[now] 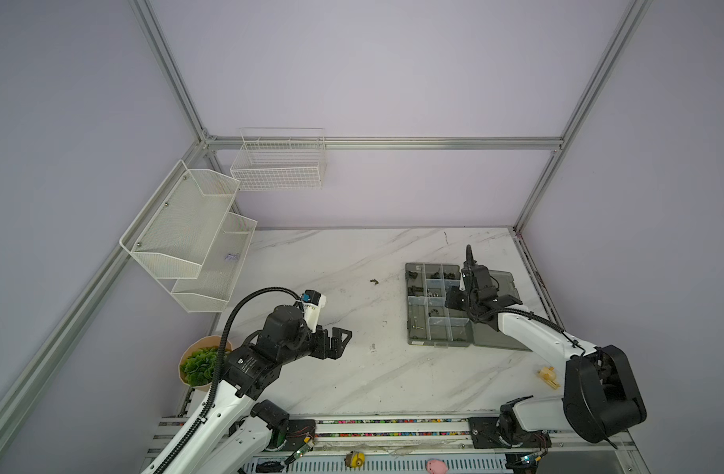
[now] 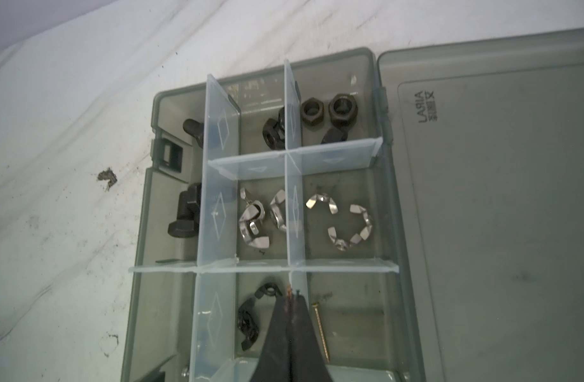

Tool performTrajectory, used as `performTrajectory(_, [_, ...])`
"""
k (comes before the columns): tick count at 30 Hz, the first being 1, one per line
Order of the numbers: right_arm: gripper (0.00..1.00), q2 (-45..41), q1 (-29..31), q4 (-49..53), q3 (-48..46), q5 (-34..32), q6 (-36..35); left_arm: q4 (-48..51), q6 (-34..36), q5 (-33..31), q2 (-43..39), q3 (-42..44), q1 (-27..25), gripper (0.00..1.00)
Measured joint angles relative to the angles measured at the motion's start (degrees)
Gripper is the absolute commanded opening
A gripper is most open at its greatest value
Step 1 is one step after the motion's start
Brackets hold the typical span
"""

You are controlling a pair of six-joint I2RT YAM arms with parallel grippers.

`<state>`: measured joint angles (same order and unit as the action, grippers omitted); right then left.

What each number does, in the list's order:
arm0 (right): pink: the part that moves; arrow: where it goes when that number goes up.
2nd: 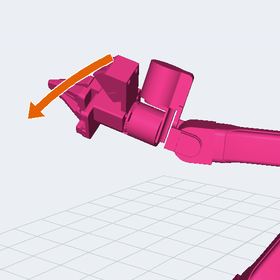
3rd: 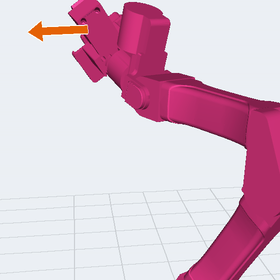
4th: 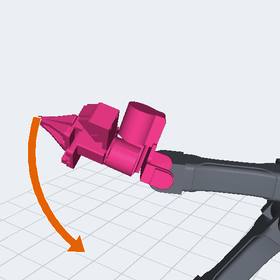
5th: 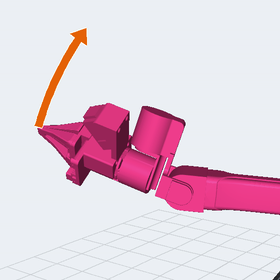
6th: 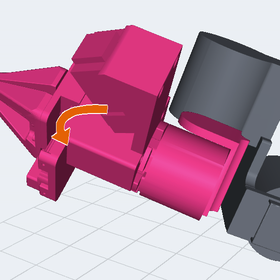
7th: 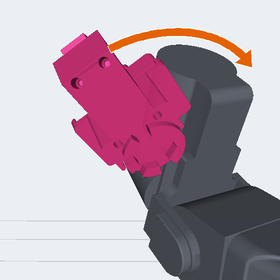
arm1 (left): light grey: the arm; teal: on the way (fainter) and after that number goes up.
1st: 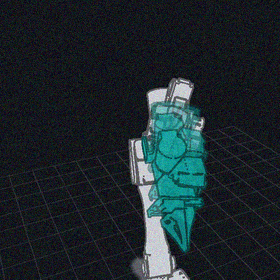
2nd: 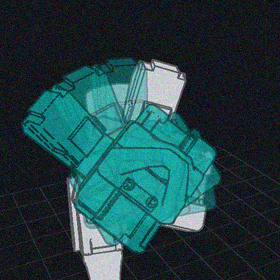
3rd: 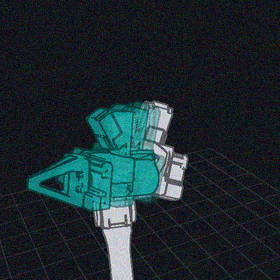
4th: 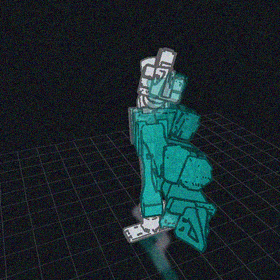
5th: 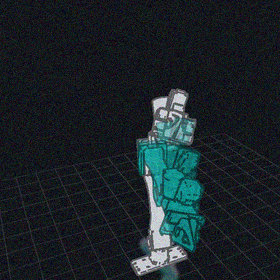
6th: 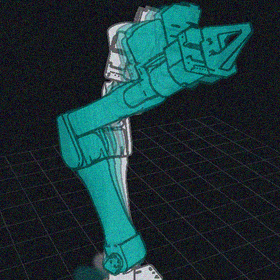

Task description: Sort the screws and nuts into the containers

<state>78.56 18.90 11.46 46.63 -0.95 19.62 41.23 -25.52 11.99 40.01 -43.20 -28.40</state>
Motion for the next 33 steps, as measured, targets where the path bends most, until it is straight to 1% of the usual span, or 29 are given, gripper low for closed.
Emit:
performTrajectory(11, [0.00,-0.13,-0.35,0.42,-0.28,-1.11,-0.83,0.00,0.00,-0.04,0.00,0.00,0.15,0.99])
performTrajectory(12, [0.05,-0.31,-0.37,0.50,-0.31,-1.22,-0.85,0.00,0.00,-0.07,0.00,0.00,0.15,1.00])
performTrajectory(14, [0.21,-1.14,-0.39,0.94,-0.31,-1.66,-0.96,0.00,0.00,-0.07,0.00,0.00,0.15,1.00])
performTrajectory(15, [0.28,-1.75,-0.44,1.20,-0.31,-1.92,-1.05,0.00,0.00,-0.07,0.02,0.00,0.15,1.00])
performTrajectory(17, [0.38,-3.10,-0.50,1.42,-0.31,-2.75,-0.92,0.00,0.00,-0.07,0.02,0.00,0.15,1.00])
performTrajectory(20, [0.45,-4.96,-0.55,1.66,-0.31,-3.72,-1.25,0.00,0.00,-0.07,0.07,0.00,0.15,1.00])
performTrajectory(24, [0.47,-6.38,-0.59,2.10,-0.28,-4.42,-1.29,0.00,0.00,-0.09,0.07,0.00,0.15,0.99])
performTrajectory(25, [0.49,-6.78,-0.59,2.34,-0.26,-4.55,-1.44,0.00,0.00,-0.09,0.07,0.00,0.15,1.00])
performTrajectory(27, [0.63,-8.41,-0.59,2.45,-0.33,-4.76,-2.01,0.00,0.00,-0.13,0.04,0.00,0.15,1.00])
performTrajectory(28, [0.85,-10.08,-0.57,2.10,-0.61,-5.25,-2.27,0.02,0.00,-0.22,0.04,0.00,0.15,1.00])
performTrajectory(29, [0.97,-11.98,-0.59,1.77,-1.03,-5.75,-1.95,0.02,0.00,-0.26,0.04,0.00,0.15,1.00])
performTrajectory(33, [0.97,-25.33,-0.59,-3.23,-5.55,-12.46,-3.23,0.04,-0.02,-0.63,0.04,0.00,0.15,1.00])
